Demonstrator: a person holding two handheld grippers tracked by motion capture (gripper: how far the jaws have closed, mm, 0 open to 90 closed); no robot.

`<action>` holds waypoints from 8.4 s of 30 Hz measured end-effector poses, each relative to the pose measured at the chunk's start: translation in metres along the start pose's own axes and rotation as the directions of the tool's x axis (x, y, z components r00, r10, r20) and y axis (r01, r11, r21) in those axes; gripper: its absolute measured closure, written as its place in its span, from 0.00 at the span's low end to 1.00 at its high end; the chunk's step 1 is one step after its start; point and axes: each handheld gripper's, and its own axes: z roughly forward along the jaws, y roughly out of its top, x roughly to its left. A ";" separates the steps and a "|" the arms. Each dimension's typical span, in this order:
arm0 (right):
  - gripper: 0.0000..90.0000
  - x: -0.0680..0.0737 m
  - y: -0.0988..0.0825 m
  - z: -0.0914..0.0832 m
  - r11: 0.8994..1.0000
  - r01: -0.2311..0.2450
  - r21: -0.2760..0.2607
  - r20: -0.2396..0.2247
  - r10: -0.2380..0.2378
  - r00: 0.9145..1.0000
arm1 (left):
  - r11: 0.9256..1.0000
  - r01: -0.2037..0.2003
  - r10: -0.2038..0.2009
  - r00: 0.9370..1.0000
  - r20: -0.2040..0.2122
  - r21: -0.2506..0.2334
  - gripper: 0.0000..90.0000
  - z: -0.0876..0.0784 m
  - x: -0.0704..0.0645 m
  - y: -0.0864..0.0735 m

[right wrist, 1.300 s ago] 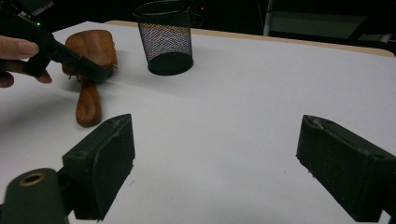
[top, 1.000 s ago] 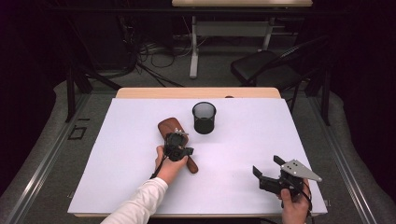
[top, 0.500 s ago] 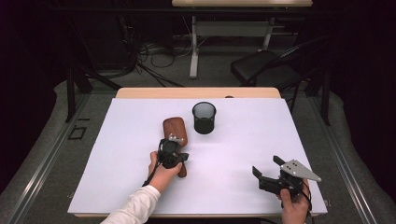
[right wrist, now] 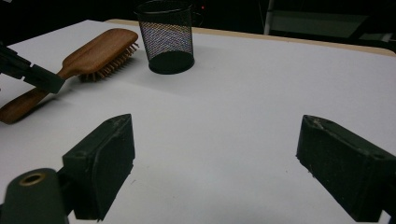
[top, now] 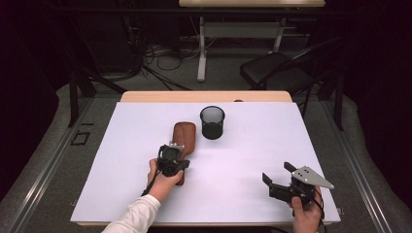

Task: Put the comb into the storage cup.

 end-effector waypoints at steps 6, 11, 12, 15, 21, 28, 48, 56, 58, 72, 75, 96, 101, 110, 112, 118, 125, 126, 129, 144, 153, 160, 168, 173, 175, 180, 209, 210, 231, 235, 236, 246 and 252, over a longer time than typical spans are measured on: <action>0.12 0.000 0.000 0.000 1.000 0.000 -0.002 0.000 0.000 1.000 | 1.000 0.002 -0.002 1.000 -0.007 -0.003 1.00 -0.003 0.003 -0.001; 0.12 0.000 0.000 -0.001 1.000 -0.002 0.000 -0.001 0.002 1.000 | 1.000 0.004 -0.004 1.000 -0.014 -0.004 1.00 -0.006 0.006 -0.003; 0.12 0.000 0.000 -0.001 1.000 -0.004 0.000 -0.001 0.004 1.000 | 1.000 0.008 -0.008 1.000 -0.017 -0.008 1.00 -0.007 0.007 -0.003; 0.12 0.000 0.000 0.000 1.000 -0.001 0.000 -0.002 0.001 1.000 | 1.000 0.006 -0.006 1.000 -0.024 -0.008 1.00 -0.008 0.008 -0.004; 0.12 0.000 0.000 -0.001 1.000 -0.005 0.000 -0.001 0.005 1.000 | 1.000 0.016 -0.016 0.999 -0.031 -0.019 1.00 -0.012 0.014 -0.006; 0.12 -0.001 0.000 0.000 1.000 -0.006 -0.002 -0.001 0.006 1.000 | 0.999 0.022 -0.023 0.999 -0.025 -0.025 1.00 -0.015 0.016 -0.009; 0.12 -0.001 0.000 0.000 1.000 -0.009 -0.002 -0.002 0.009 1.000 | 0.998 0.041 -0.043 0.998 -0.050 -0.048 0.72 -0.040 0.010 0.012; 0.13 0.000 -0.001 0.000 1.000 -0.012 0.004 -0.001 0.012 1.000 | 0.998 0.063 -0.062 0.995 -0.076 0.008 0.56 -0.036 0.015 0.021; 0.13 0.000 -0.001 0.000 1.000 -0.013 0.004 -0.002 0.013 1.000 | 0.997 0.074 -0.072 0.995 -0.076 0.027 0.55 -0.033 0.016 0.022; 0.13 -0.001 -0.001 -0.001 1.000 -0.012 0.006 0.000 0.012 1.000 | 0.988 0.115 -0.106 0.990 -0.089 0.101 0.56 -0.017 0.019 0.028; 0.13 -0.001 -0.001 0.000 1.000 -0.013 0.001 0.001 0.013 1.000 | 0.986 0.113 -0.102 0.990 -0.101 0.120 0.56 -0.012 0.019 0.028; 0.14 -0.002 -0.001 0.000 1.000 -0.014 0.006 0.000 0.014 1.000 | 0.971 0.153 -0.128 0.982 -0.139 0.186 0.62 0.012 0.022 0.029; 0.14 -0.001 -0.001 0.000 1.000 -0.010 0.004 -0.001 0.010 1.000 | 0.970 0.155 -0.128 0.981 -0.146 0.190 0.66 0.013 0.021 0.030; 0.14 -0.002 -0.001 0.000 1.000 -0.013 0.007 0.000 0.013 1.000 | 0.968 0.165 -0.134 0.977 -0.165 0.189 0.69 0.015 0.019 0.031; 0.14 -0.002 -0.001 0.000 1.000 -0.010 0.007 -0.001 0.010 1.000 | 0.968 0.168 -0.138 0.977 -0.166 0.187 0.70 0.015 0.019 0.031; 0.14 -0.002 -0.001 0.000 1.000 -0.012 0.005 0.001 0.012 1.000 | 0.967 0.168 -0.136 0.976 -0.172 0.190 0.71 0.016 0.018 0.032; 0.14 -0.002 -0.001 -0.001 1.000 -0.011 0.010 -0.001 0.011 1.000 | 0.966 0.184 -0.152 0.972 -0.177 0.182 0.72 0.017 0.018 0.032; 0.14 -0.002 -0.001 -0.001 1.000 -0.014 0.009 -0.001 0.014 1.000 | 0.965 0.186 -0.154 0.972 -0.177 0.183 0.72 0.016 0.019 0.032; 0.14 -0.002 -0.001 0.000 1.000 -0.013 0.007 0.000 0.013 1.000 | 0.966 0.184 -0.151 0.972 -0.180 0.183 0.73 0.016 0.018 0.032; 0.15 -0.002 -0.001 -0.001 1.000 -0.015 0.011 0.000 0.015 1.000 | 0.953 0.258 -0.229 0.957 -0.180 0.158 0.78 0.015 0.021 0.030; 0.15 -0.003 -0.001 0.000 1.000 -0.015 0.009 0.003 0.015 1.000 | 0.947 0.282 -0.254 0.950 -0.181 0.154 0.79 0.015 0.019 0.031; 0.15 -0.003 -0.002 0.000 1.000 -0.018 0.014 0.002 0.018 1.000 | 0.945 0.290 -0.262 0.948 -0.181 0.152 0.79 0.015 0.018 0.031; 0.15 -0.003 -0.002 0.000 1.000 -0.017 0.015 0.003 0.017 1.000 | 0.941 0.305 -0.280 0.945 -0.168 0.145 0.80 0.013 0.020 0.032; 0.15 -0.003 -0.002 0.000 1.000 -0.017 0.015 0.003 0.017 1.000 | 0.942 0.303 -0.280 0.946 -0.162 0.142 0.80 0.012 0.020 0.032; 0.15 -0.003 -0.002 0.000 1.000 -0.017 0.011 0.003 0.017 1.000 | 0.943 0.301 -0.279 0.947 -0.159 0.139 0.80 0.011 0.021 0.032; 0.15 -0.004 -0.002 0.000 1.000 -0.017 0.016 0.002 0.017 1.000 | 0.946 0.301 -0.282 0.948 -0.147 0.123 0.80 0.009 0.022 0.032; 0.15 -0.003 -0.002 0.001 1.000 -0.015 0.013 0.005 0.015 1.000 | 0.945 0.328 -0.328 0.944 -0.015 -0.011 0.81 -0.006 0.042 0.019; 0.15 -0.003 -0.002 0.001 1.000 -0.015 0.013 0.004 0.015 1.000 | 0.944 0.329 -0.329 0.944 -0.011 -0.016 0.81 -0.007 0.042 0.018; 0.15 -0.002 -0.002 0.001 1.000 -0.013 0.015 0.002 0.012 1.000 | 0.937 0.307 -0.296 0.951 0.084 -0.168 0.81 -0.035 0.050 0.011; 0.15 -0.002 -0.002 0.002 1.000 -0.010 0.016 0.002 0.010 1.000 | 0.931 0.308 -0.292 0.950 0.106 -0.195 0.81 -0.042 0.053 0.009; 0.15 -0.002 -0.002 0.002 1.000 -0.011 0.018 0.001 0.011 1.000 | 0.930 0.306 -0.289 0.951 0.111 -0.203 0.81 -0.043 0.053 0.009; 0.15 -0.001 -0.002 0.002 1.000 -0.008 0.020 0.004 0.008 1.000 | 0.921 0.281 -0.249 0.957 0.148 -0.269 0.81 -0.058 0.051 0.006; 0.15 -0.001 -0.002 0.002 1.000 -0.006 0.019 0.002 0.006 1.000 | 0.914 0.273 -0.230 0.958 0.169 -0.302 0.81 -0.067 0.049 0.004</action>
